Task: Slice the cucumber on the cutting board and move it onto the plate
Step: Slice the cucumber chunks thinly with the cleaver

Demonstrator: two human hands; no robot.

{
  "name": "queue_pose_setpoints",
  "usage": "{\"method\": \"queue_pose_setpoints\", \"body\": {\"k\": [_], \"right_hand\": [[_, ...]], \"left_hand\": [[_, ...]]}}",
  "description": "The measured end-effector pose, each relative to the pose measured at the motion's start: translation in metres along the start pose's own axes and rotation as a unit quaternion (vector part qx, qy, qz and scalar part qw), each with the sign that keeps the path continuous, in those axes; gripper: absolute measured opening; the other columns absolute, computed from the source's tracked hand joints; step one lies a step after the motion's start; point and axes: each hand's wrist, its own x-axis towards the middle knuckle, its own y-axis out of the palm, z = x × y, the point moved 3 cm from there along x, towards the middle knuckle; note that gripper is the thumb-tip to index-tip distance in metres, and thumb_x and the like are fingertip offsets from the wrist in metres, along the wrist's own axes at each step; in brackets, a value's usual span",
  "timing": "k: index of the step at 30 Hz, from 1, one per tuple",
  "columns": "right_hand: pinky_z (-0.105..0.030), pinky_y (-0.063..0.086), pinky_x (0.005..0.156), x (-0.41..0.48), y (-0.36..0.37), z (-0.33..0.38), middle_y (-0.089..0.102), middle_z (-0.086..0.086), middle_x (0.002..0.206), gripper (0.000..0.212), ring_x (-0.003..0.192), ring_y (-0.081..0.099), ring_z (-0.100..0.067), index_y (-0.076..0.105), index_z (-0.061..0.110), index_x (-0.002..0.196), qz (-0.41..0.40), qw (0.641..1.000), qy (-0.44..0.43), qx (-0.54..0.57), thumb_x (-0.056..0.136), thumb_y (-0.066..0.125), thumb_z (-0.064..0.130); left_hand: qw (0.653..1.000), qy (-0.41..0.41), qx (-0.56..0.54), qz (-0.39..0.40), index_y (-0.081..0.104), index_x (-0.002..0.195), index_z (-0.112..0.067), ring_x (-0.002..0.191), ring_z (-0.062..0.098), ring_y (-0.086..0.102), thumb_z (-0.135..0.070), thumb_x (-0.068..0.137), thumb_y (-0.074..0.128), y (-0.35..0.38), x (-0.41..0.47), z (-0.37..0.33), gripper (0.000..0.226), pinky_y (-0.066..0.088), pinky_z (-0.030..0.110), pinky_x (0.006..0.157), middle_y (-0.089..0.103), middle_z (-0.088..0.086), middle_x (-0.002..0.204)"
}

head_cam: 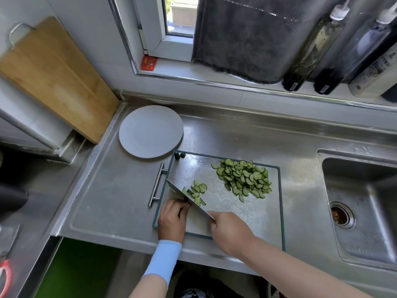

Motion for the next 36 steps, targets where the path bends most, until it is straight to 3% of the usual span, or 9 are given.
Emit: {"method": "queue_pose_setpoints", "body": {"k": [4, 8, 15, 19, 22, 28, 36], "right_hand": [[-0.032, 0.040, 0.058, 0.006, -0.001, 0.005, 0.053, 0.006, 0.066, 0.026, 0.063, 0.049, -0.018, 0.060, 0.024, 0.085, 0.000, 1.000, -0.003, 0.007, 0.097, 0.037, 0.018], [-0.030, 0.035, 0.054, 0.003, -0.002, 0.005, 0.048, 0.006, 0.062, 0.029, 0.058, 0.044, -0.016, 0.049, 0.029, 0.072, -0.002, 1.000, -0.011, 0.009, 0.097, 0.038, 0.019], [-0.026, 0.032, 0.053, -0.014, -0.006, 0.001, 0.045, 0.008, 0.058, 0.043, 0.052, 0.038, -0.010, 0.042, 0.042, 0.062, -0.015, 0.999, -0.022, 0.021, 0.100, 0.039, 0.022], [-0.026, 0.033, 0.054, -0.018, -0.005, -0.002, 0.047, 0.007, 0.060, 0.041, 0.054, 0.039, -0.012, 0.043, 0.040, 0.065, -0.009, 1.000, -0.020, 0.022, 0.102, 0.039, 0.022], [-0.027, 0.032, 0.054, -0.018, -0.005, -0.003, 0.046, 0.007, 0.060, 0.041, 0.054, 0.038, -0.012, 0.042, 0.037, 0.064, -0.013, 1.000, -0.017, 0.015, 0.101, 0.039, 0.022], [-0.028, 0.035, 0.054, -0.017, -0.005, -0.002, 0.049, 0.006, 0.062, 0.035, 0.054, 0.041, -0.014, 0.045, 0.034, 0.070, -0.004, 1.000, -0.013, 0.005, 0.102, 0.037, 0.023], [-0.029, 0.035, 0.056, -0.011, -0.005, 0.004, 0.046, 0.006, 0.062, 0.038, 0.056, 0.040, -0.015, 0.039, 0.033, 0.065, -0.004, 1.000, -0.001, 0.005, 0.101, 0.038, 0.022]], "left_hand": [[1.000, 0.020, -0.002, -0.004, 0.072, 0.081, -0.008, 0.087, 0.017, 0.059, -0.018, 0.087, 0.062, -0.001, -0.001, 0.000, 0.014, 0.046, 0.023, 0.079, 0.065, 0.000, 0.088], [1.000, 0.020, -0.006, -0.005, 0.072, 0.083, -0.008, 0.089, 0.017, 0.059, -0.019, 0.088, 0.061, -0.001, -0.001, 0.000, 0.016, 0.047, 0.025, 0.080, 0.065, 0.000, 0.090], [1.000, 0.006, -0.009, -0.016, 0.072, 0.084, -0.009, 0.085, 0.016, 0.058, -0.024, 0.089, 0.058, -0.004, -0.002, -0.004, 0.021, 0.043, 0.017, 0.081, 0.066, 0.000, 0.088], [1.000, 0.008, -0.003, -0.013, 0.073, 0.084, -0.008, 0.085, 0.014, 0.058, -0.011, 0.083, 0.074, -0.003, -0.001, -0.003, 0.003, 0.041, 0.012, 0.084, 0.066, 0.001, 0.088], [1.000, 0.007, -0.004, -0.006, 0.073, 0.085, -0.007, 0.085, 0.015, 0.059, -0.002, 0.077, 0.076, -0.002, -0.001, -0.002, 0.010, 0.044, 0.016, 0.083, 0.066, 0.001, 0.088], [1.000, 0.009, -0.001, -0.006, 0.073, 0.084, -0.007, 0.084, 0.016, 0.059, -0.002, 0.077, 0.076, -0.003, 0.000, -0.004, 0.009, 0.043, 0.015, 0.082, 0.066, 0.001, 0.087], [1.000, 0.002, 0.006, 0.001, 0.072, 0.082, -0.008, 0.083, 0.016, 0.059, -0.002, 0.076, 0.076, -0.003, -0.001, -0.004, 0.009, 0.043, 0.016, 0.078, 0.066, 0.000, 0.086]]}}
